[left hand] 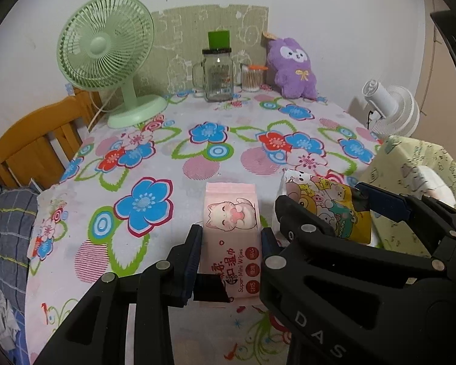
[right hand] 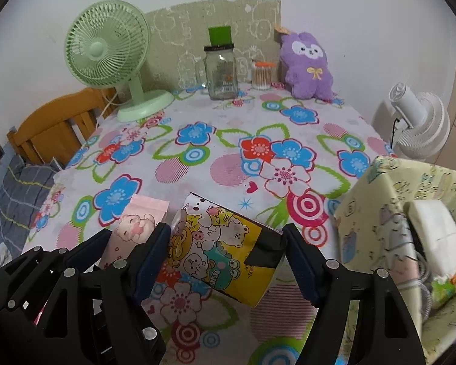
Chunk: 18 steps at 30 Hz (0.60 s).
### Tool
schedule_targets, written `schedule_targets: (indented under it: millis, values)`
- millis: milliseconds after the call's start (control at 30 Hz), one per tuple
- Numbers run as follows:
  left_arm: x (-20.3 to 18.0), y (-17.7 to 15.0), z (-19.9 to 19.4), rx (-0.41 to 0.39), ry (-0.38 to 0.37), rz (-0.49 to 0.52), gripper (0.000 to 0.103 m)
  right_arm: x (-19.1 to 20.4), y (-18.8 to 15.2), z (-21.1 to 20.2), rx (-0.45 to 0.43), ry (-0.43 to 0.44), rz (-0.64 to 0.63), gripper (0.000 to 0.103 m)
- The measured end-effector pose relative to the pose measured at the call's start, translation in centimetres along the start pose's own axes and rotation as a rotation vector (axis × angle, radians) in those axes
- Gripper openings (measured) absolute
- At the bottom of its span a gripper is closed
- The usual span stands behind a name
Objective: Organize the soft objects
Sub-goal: 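Carry the wipes pack and yellow pack with both tools to the gift box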
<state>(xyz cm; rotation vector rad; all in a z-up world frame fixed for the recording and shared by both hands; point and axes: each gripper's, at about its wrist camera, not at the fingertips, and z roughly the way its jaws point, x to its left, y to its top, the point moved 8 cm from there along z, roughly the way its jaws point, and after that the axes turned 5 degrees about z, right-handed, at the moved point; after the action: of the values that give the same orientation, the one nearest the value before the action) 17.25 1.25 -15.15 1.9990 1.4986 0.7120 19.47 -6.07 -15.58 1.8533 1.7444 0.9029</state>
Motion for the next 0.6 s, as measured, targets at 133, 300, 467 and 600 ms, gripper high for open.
schedule_targets:
  millis: [133,300,467,600]
  values:
    - [-0.5,0.1,-1.6,-0.024,0.005,0.003,0.039,-0.2,0.1,-1.7,-0.025,0.004,-0.003,0.077]
    - [-1.2,0.2,-3.3,-0.051,0.001,0.003,0.039,-0.5,0.1,-3.6,-0.05,0.004,-0.01,0.077]
    - [-1.9,0.3,-5.1,-0.082,0.007,0.005,0.039,-0.8,0.1,-5.7,-0.08,0.008,-0.018,0.077]
    - [-2.5,0.5,-6.3,-0.103,0.014,0.006,0.039,-1.0,0.1,-7.1,-0.103,0.012,-0.024,0.077]
